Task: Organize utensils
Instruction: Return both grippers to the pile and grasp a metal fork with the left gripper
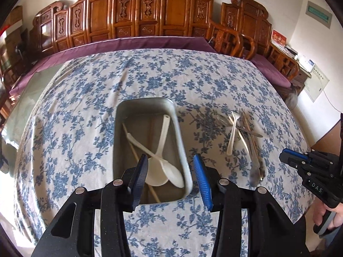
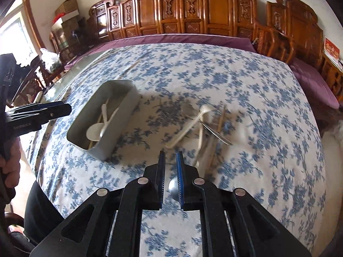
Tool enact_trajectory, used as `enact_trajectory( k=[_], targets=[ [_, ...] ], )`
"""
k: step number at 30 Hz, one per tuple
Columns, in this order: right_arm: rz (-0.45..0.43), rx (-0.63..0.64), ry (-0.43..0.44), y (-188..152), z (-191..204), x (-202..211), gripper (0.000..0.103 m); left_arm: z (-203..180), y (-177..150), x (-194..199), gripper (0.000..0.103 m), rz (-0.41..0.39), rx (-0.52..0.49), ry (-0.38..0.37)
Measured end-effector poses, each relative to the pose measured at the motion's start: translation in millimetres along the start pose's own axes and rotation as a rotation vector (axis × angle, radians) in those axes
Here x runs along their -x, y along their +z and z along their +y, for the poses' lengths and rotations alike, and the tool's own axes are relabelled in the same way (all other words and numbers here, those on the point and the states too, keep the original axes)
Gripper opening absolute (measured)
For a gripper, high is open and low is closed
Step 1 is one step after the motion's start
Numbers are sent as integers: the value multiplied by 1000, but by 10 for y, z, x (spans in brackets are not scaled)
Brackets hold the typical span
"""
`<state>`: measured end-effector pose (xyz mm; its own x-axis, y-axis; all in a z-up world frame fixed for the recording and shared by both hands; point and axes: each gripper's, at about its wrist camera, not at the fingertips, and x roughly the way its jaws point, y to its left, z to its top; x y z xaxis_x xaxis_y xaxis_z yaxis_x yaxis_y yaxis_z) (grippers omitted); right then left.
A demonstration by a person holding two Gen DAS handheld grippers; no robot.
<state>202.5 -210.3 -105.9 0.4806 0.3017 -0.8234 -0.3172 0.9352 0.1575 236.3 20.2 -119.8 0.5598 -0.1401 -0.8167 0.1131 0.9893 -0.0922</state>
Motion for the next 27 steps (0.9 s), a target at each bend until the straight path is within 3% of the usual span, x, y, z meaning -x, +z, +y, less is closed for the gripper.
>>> enact_trajectory(
  k=[20,27],
  targets=[
    [66,-80,-17,-211,-448,-383,17,-524,-19,-409,42,71,-77,-41],
    [72,-95,-20,-230,-586,-426,17,-747,58,-721,42,99,-116,-69]
  ],
)
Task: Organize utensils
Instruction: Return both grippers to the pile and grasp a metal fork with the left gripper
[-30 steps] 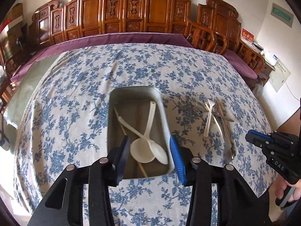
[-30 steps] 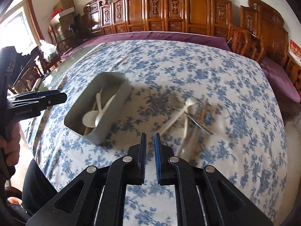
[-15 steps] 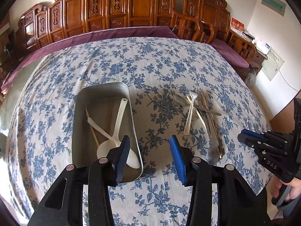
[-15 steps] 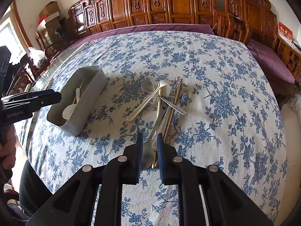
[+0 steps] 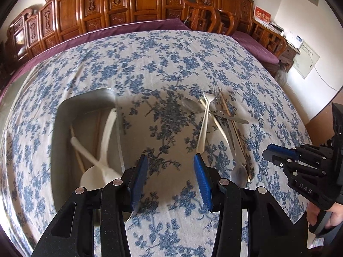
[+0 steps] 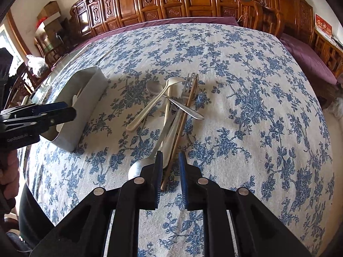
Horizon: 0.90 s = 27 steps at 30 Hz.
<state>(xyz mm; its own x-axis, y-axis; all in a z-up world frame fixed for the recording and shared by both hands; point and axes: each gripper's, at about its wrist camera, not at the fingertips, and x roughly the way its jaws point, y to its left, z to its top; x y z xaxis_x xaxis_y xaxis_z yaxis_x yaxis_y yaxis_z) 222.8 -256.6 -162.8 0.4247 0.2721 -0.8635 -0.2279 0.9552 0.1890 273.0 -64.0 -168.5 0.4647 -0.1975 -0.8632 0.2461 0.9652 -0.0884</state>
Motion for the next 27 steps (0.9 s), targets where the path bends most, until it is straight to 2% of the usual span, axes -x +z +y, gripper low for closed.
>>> enact_trajectory(
  k=[10,13,17,21,24,26,27],
  targets=[
    [3,-23,7,14,-242,-41,17,-380,253,-656,41,61,-92,-30],
    [7,-29,6,10,-312,-55,17,-440,310,-836,35,84,-98,-33],
    [6,-39,6,-7,-387,-43,17,-524,368,-1002,33,100,-119,-34],
    [6,-43,6,-21,-431,-34,17,-594,397,-1113,25,111,-137,-32],
    [7,-45,3,-20,-455,-37,17,-639,425,-1139,24,95,-160,-16],
    [6,-42,1,-12,-455,-34,17,-634,444,-1151,11,94,-154,-17],
    [5,-41,1,-6,-453,-31,17,-629,439,-1146,8,94,-152,-15]
  ],
)
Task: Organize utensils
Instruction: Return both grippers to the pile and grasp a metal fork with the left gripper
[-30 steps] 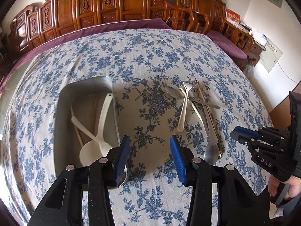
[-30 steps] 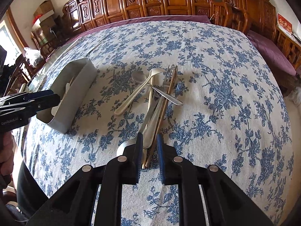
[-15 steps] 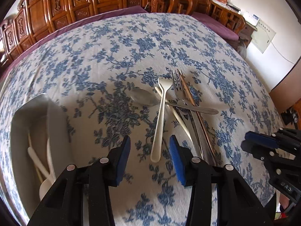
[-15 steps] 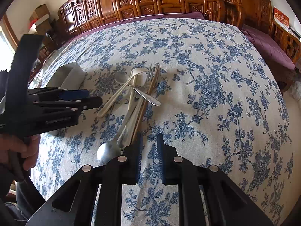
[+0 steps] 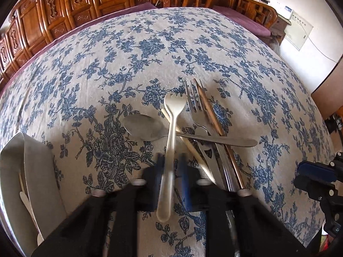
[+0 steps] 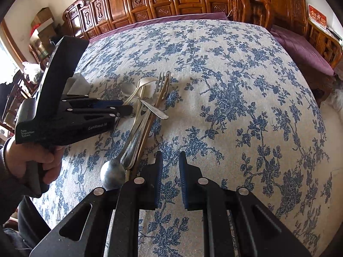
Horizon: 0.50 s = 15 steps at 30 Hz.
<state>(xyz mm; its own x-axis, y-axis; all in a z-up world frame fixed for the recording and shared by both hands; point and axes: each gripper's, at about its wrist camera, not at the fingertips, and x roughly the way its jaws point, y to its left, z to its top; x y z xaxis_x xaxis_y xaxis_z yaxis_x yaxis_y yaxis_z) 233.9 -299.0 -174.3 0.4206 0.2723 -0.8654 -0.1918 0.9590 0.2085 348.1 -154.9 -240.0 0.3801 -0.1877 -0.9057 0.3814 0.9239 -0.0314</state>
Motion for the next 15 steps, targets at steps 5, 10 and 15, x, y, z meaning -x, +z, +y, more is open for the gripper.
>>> enact_trajectory(
  k=[5,10,15],
  targets=[
    [-4,14,3,54,52,-15,17,71,-73,96,8,-6,17,-15],
    [-15,44,12,195,171,-67,17,179,-165,311,8,-32,36,-24],
    [-21,92,29,402,334,-192,17,275,-195,505,8,-57,49,-16]
  ],
)
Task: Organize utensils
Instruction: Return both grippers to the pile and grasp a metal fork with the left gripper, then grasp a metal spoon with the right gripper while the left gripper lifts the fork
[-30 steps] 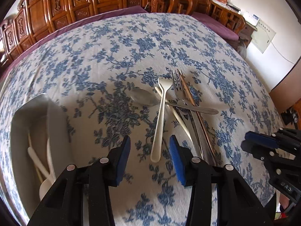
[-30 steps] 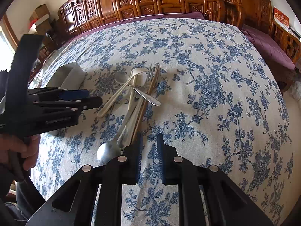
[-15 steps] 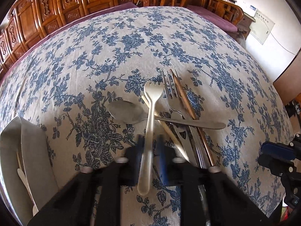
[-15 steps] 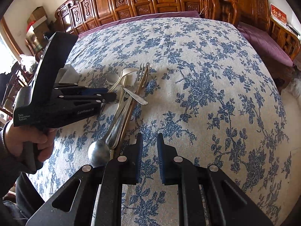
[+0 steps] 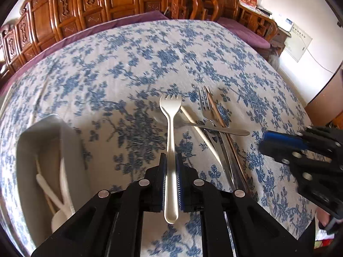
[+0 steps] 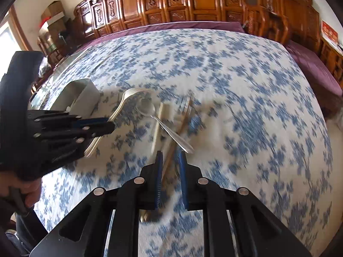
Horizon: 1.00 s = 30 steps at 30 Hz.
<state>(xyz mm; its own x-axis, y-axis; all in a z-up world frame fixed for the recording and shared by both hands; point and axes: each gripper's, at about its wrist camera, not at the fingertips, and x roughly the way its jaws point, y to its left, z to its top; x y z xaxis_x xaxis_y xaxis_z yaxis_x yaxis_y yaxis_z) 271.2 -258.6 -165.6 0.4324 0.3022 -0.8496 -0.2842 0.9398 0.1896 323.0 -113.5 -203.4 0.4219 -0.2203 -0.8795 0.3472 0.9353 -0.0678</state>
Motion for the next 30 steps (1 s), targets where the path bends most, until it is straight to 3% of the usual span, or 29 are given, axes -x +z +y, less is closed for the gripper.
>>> enact_trajectory(
  k=[12,22,25,30],
  targets=[
    [70,141,4,423,193,-582,17,178,-35,418,8,-62,22,5],
    [147,227,-18,492,298,-840,17,278,-148,503,8,-67,31,6],
    [149,246,-22,484,363,-827,2,302,-174,528,8,-70,37,4],
    [162,273,-29,453,451,-848,0,345,-194,571,8,-76,39,7]
  ],
)
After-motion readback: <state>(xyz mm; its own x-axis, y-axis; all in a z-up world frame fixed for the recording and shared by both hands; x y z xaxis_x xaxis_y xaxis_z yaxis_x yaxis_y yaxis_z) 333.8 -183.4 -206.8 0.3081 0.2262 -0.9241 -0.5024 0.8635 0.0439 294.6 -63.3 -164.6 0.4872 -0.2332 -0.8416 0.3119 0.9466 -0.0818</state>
